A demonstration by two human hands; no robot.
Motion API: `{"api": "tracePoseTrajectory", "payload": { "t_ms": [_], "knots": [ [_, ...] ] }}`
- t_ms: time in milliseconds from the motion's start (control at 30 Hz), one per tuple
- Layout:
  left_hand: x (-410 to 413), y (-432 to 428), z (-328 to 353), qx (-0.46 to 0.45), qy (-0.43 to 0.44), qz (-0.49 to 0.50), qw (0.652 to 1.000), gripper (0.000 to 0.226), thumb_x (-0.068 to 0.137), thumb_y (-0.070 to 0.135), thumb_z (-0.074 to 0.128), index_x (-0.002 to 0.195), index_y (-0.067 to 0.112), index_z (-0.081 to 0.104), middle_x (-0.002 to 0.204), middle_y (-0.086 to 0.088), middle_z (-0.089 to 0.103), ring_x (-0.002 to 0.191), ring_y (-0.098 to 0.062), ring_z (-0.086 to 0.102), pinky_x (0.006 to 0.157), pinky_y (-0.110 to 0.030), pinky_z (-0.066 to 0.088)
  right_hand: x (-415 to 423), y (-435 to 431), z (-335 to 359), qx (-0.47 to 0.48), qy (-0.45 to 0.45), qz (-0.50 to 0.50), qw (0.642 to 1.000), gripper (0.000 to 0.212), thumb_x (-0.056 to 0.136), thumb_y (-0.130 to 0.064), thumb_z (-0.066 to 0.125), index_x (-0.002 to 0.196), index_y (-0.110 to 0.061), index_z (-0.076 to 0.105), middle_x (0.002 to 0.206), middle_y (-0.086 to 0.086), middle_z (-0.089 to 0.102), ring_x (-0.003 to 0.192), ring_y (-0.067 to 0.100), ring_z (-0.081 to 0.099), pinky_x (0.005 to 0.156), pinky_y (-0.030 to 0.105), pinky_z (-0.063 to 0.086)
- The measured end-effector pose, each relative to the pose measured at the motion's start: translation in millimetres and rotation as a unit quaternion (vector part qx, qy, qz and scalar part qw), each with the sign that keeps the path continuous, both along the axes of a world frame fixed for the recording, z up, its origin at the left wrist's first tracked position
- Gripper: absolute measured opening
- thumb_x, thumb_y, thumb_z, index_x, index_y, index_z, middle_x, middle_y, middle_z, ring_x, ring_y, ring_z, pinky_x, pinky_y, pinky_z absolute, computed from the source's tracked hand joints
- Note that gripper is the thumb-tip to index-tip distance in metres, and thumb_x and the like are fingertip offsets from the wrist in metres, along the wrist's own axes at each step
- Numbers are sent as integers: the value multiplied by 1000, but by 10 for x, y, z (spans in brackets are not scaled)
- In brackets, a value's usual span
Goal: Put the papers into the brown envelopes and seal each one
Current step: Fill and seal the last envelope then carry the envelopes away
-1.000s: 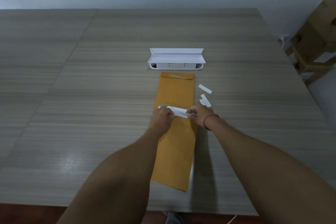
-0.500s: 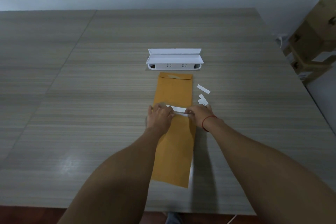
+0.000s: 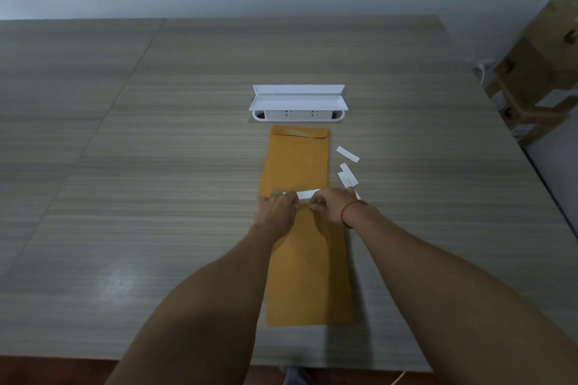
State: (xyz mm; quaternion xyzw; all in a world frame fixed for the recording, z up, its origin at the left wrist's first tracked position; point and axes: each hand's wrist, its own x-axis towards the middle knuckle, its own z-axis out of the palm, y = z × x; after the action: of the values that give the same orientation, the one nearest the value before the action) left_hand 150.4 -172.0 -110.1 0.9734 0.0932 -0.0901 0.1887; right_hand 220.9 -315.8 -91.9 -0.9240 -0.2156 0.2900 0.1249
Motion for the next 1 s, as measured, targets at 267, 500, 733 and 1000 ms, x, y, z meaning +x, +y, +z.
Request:
{"api": "tracePoseTrajectory", "payload": {
  "t_ms": [267,500,733,1000],
  "knots": [
    [-8,-53,-18,-38,-17,-8,999,18,97,20,42,101,12,58,110,-4,61,109,-24,52,92,-37,36,-8,-50,-64,-1,23,-18,1000,38,98,-19,37,120,-38,60,122,-4,63,121,29,41,98,37,36],
    [-61,-96,-77,-36,-32,8,999,18,93,19,50,101,14,65,106,-3,68,110,-24,55,92,-35,38,-71,-91,-164,23,8,-31,999,36,93,-12,46,113,-31,68,113,-1,68,113,28,53,100,35,43],
    [-175,-21,-153,-44,-14,63,997,48,84,29,69,127,13,54,129,-5,55,122,-24,48,101,-35,41,-219,-150,-377,127,-36,-167,977,14,86,-15,67,99,-15,70,108,2,69,102,22,65,93,34,50],
    [-244,-55,-199,13,49,39,998,73,86,44,63,147,22,27,156,3,26,136,-25,35,105,-44,39,-178,-120,-478,177,-33,-341,922,16,85,-13,67,101,-15,66,103,1,68,98,20,64,83,28,49]
  ]
}}
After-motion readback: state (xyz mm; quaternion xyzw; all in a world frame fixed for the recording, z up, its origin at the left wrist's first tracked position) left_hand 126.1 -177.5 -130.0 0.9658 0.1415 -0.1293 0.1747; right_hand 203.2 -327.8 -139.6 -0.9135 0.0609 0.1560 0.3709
